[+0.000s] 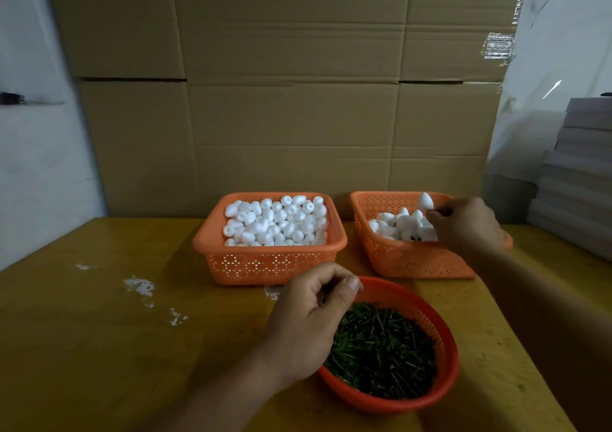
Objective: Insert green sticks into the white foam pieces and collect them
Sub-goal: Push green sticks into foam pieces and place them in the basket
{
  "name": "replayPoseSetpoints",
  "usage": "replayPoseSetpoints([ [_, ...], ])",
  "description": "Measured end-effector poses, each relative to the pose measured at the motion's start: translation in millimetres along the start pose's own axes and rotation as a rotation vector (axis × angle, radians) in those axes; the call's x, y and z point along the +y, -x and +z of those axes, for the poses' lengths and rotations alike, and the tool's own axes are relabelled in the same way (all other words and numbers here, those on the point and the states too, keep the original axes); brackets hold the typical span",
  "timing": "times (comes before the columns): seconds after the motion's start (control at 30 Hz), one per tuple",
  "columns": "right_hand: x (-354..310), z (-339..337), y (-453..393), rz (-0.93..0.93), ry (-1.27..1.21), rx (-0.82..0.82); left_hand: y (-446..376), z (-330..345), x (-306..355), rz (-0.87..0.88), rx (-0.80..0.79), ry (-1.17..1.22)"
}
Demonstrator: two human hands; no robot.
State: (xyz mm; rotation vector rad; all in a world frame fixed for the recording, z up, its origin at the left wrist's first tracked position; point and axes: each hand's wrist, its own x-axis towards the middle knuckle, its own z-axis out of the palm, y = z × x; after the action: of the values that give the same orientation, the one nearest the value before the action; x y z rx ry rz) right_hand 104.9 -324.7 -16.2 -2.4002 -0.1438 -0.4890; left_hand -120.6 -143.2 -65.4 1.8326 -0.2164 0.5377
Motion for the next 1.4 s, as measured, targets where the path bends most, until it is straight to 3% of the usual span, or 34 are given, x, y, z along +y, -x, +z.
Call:
replayPoseSetpoints([
  [0.2, -10.9, -1.1, -12.7, 0.175, 0.128, -0.110, -0.4, 0.6, -0.6, 0.028, 0.002, -0.001],
  [0.4, -10.1, -1.5, -10.6, 0.200, 0.142, -0.096, -1.1, -2.4, 2.0, 0.047, -0.003, 0.019],
  [0.5, -6.7, -1.7, 1.2, 0.109, 0.095, 0.041, -1.7, -3.8, 3.1, 0.066, 0.036, -0.013],
  [0.6, -10.0, -6.4, 23.1, -0.033, -0.148, 0.093, -4.1, -7.2, 5.1, 0.084, 0.096, -0.078],
  [0.77, -32.4, -15.7, 83.7, -0.182, -0.536, -0.074, -17.9, -27.9, 7.9, 0.070, 0.218, -0.191],
  [0.97, -37.9, -8.8, 128.8, -0.388, -0.456, -0.289, -69.7, -76.3, -10.0, -0.079, 0.297, -0.495],
  [1.13, -37.4, -7.7, 135.2, -0.459, -0.409, -0.296, -116.8, -107.1, -20.2, -0.296, 0.124, -0.757],
  [1.3, -38.8, -4.1, 143.3, -0.506, -0.343, -0.319, -144.9, -112.3, -28.6, -0.583, -0.291, -0.958],
  [1.4, -37.7, -2.6, 143.8, -0.520, -0.337, -0.309, -152.4, -107.5, -31.5, -0.647, -0.433, -1.196],
])
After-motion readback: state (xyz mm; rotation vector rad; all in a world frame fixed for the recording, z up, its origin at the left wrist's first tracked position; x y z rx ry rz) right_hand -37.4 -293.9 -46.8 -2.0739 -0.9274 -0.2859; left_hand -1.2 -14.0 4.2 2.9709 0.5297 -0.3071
